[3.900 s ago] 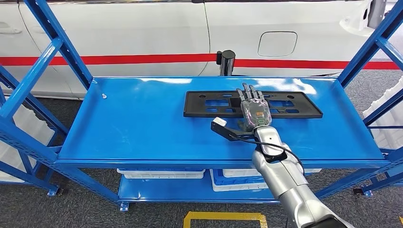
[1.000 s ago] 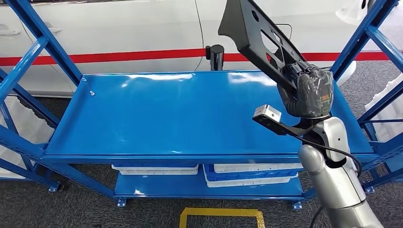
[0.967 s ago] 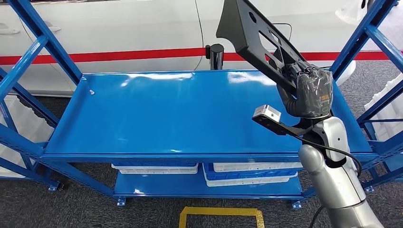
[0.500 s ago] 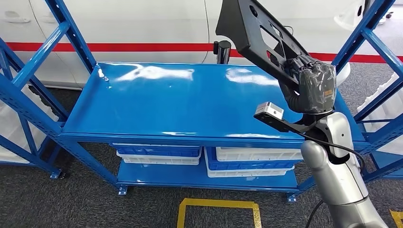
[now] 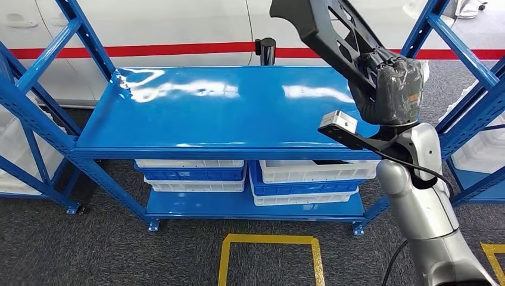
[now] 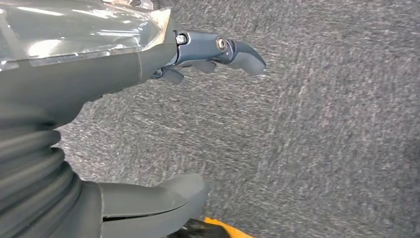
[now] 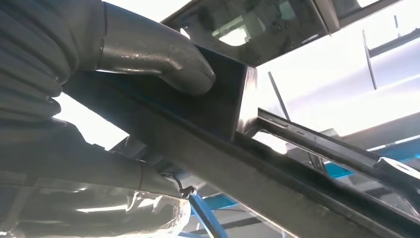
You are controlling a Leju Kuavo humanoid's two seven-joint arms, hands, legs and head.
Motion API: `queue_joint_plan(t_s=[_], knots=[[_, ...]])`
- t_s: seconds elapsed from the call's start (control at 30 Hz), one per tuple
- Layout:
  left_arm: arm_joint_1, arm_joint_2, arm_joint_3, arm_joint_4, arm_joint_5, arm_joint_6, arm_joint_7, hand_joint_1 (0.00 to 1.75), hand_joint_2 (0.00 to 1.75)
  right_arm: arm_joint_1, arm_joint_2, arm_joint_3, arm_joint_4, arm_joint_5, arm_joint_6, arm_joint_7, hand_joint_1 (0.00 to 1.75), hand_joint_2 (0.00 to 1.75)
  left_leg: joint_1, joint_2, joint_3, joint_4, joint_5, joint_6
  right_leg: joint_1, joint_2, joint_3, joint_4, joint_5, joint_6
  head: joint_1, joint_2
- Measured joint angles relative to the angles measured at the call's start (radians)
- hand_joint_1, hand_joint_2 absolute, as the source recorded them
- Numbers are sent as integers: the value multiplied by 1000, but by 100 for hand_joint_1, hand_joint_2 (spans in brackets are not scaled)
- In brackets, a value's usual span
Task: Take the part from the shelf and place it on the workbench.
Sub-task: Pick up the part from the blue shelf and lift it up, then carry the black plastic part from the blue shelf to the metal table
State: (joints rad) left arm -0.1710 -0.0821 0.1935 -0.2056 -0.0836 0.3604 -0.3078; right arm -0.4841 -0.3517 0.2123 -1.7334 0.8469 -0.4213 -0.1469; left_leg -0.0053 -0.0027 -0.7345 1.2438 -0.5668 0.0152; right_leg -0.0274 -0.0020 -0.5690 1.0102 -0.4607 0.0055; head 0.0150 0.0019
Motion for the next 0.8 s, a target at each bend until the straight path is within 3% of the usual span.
queue_joint_plan(t_s=[0.03, 0.07, 0.1, 0.17, 0.23, 0.27, 0.33, 0.37, 0.43, 0.5, 0.53, 0.57, 0.6, 0.67, 0.73, 0.8], knots=[[0, 0, 0, 0, -1, 0, 1, 0, 175, -3, 0, 1, 0, -2, -2, 0, 175, 175, 5, 0, -8, 51, -17, -4, 0, 0, -12, 1, 10, 1, 0, 0], [0, 0, 0, 0, -2, -1, 2, 0, 175, -5, 0, 3, 0, -4, -5, 0, 175, 175, 9, 0, -2, 74, -12, -6, 0, -1, -24, 1, 19, 4, 0, 0], [-1, 0, 0, 0, -4, -1, 4, 0, 175, -5, 0, 4, 0, -6, -7, 0, 175, 175, 13, 0, 23, 58, 9, -7, -1, -1, -36, 1, 29, 7, 0, 0], [-4, 0, 0, -1, -8, -2, 6, 0, 175, -8, -2, 6, 0, -13, -13, 0, 175, 175, 17, -1, 124, -64, 50, -4, -1, 0, -53, 1, 45, 16, 0, 0], [-9, 0, 0, -2, -10, -2, 7, 0, 175, -18, -4, 6, 1, -20, -21, -2, 175, 175, 14, -2, 215, -194, 49, 2, 0, -1, -62, 1, 62, 29, 1, 0], [-11, 1, 0, -3, -10, -2, 7, 0, 175, -26, -4, 8, 1, -24, -24, -3, 175, 175, 10, -3, 234, -227, 42, 7, 0, -2, -65, -1, 70, 37, 1, 0], [-13, 1, 1, -3, -10, -2, 7, 0, 175, -40, -4, 13, 5, -28, -28, -7, 175, 175, 4, -2, 228, -243, 53, 21, 0, -3, -69, -6, 86, 54, 1, 0], [-13, 1, 2, -3, -10, -2, 7, 0, 175, -45, -4, 16, 9, -29, -29, -9, 175, 175, 2, 0, 221, -247, 65, 30, -1, -3, -76, -2, 80, 58, 1, 0], [-13, 2, 5, -3, -8, -3, 6, 0, 175, -53, -3, 21, 18, -31, -30, -10, 175, 175, 2, 4, 198, -254, 94, 47, 0, -2, -106, 56, 22, 50, 5, 0], [-14, 4, 8, -3, -5, -4, 5, 0, 175, -60, 1, 27, 26, -34, -33, -10, 175, 175, -2, 5, 166, -254, 119, 55, 0, -1, -145, 184, -65, 38, 8, 0], [-13, 4, 10, -3, -3, -5, 4, 0, 175, -61, 4, 30, 30, -35, -34, -9, 175, 175, -5, 5, 149, -253, 133, 56, 0, -1, -155, 247, -90, 40, 8, 0], [-13, 3, 12, -3, -1, -6, 4, 0, 175, -63, 8, 33, 35, -33, -35, -8, 175, 175, -7, 5, 131, -252, 145, 56, 2, -1, -153, 286, -94, 47, 8, 0], [-13, 3, 14, -3, 0, -6, 4, 0, 175, -64, 11, 37, 40, -31, -35, -6, 175, 175, -9, 5, 115, -251, 158, 56, 4, -1, -134, 293, -80, 55, 8, 0], [-12, 2, 17, -3, 1, -7, 4, 0, 175, -69, 18, 43, 49, -27, -35, -2, 175, 175, -11, 5, 86, -248, 181, 53, 8, -1, -46, 200, -42, 65, 8, 0], [-12, 2, 21, -3, 1, -7, 3, 0, 175, -80, 25, 47, 54, -25, -35, 0, 175, 175, -14, 4, 66, -243, 201, 46, 17, 0, 59, 49, -54, 54, 7, 0], [-12, 2, 24, -4, 3, -7, 3, 0, 175, -92, 33, 50, 60, -25, -36, 4, 175, 175, -15, 4, 57, -243, 219, 37, 26, 2, 97, -24, -75, 38, 7, 0]])
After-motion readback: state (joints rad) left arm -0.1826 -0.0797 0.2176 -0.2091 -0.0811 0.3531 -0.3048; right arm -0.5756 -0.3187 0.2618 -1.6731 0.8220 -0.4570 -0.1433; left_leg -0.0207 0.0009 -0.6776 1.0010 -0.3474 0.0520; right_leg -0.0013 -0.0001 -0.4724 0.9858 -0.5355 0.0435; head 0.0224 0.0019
